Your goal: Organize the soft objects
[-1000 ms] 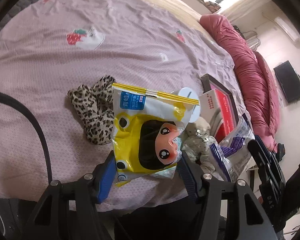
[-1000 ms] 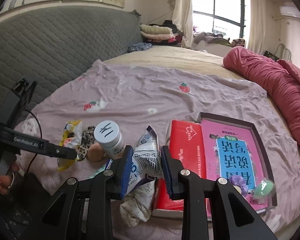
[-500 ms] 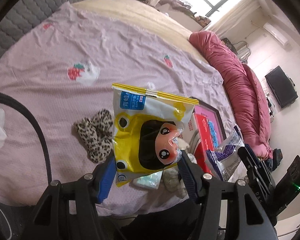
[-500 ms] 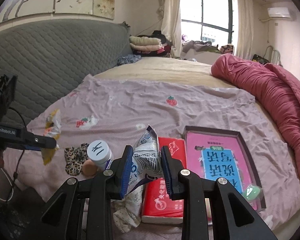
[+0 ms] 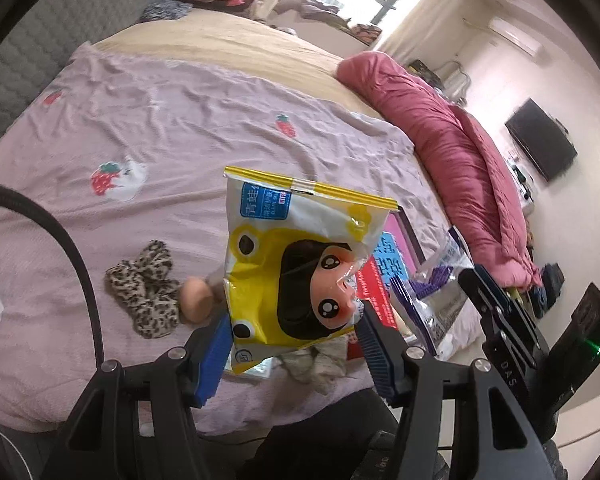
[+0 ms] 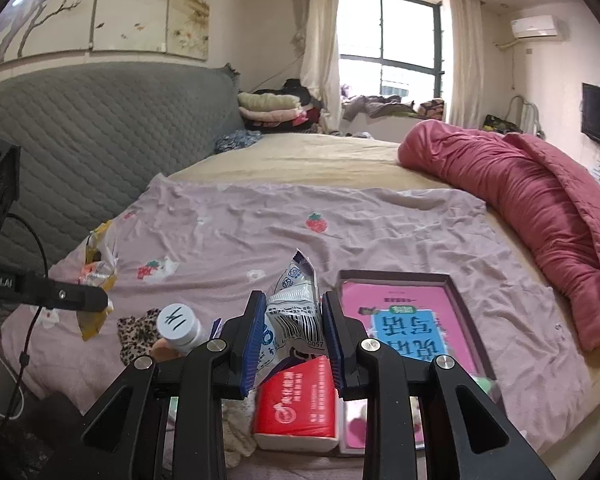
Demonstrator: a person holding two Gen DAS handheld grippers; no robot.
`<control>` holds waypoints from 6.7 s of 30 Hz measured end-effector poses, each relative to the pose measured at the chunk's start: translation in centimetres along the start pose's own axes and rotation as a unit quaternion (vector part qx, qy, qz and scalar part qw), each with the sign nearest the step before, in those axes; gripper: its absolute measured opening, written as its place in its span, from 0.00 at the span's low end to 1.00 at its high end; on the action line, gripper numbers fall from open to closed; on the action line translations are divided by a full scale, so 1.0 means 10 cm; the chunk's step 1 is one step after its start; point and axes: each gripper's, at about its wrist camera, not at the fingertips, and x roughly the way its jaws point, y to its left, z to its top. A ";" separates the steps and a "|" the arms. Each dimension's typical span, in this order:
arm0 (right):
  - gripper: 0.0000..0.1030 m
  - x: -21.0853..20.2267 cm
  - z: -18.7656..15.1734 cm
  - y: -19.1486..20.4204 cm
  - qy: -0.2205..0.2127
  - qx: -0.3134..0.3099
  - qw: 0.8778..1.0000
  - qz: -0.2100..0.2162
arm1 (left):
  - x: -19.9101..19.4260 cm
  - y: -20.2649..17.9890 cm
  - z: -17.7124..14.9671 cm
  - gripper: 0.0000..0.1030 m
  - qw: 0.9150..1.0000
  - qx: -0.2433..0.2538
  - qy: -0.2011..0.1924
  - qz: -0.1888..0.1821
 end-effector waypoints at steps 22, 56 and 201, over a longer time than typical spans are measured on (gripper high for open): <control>0.29 -0.35 0.06 -0.69 -0.035 0.056 0.995 -0.069 | 0.45 -1.28 -0.19 0.58 0.991 0.125 0.048 -0.028; 0.29 -0.21 -0.45 -1.86 0.001 0.136 0.979 -0.155 | 1.51 -2.19 -0.08 0.59 0.973 0.211 0.095 0.010; 0.71 1.11 -1.29 -1.99 0.211 0.066 0.952 -0.212 | 1.38 -1.64 0.06 0.67 0.972 0.201 0.102 0.069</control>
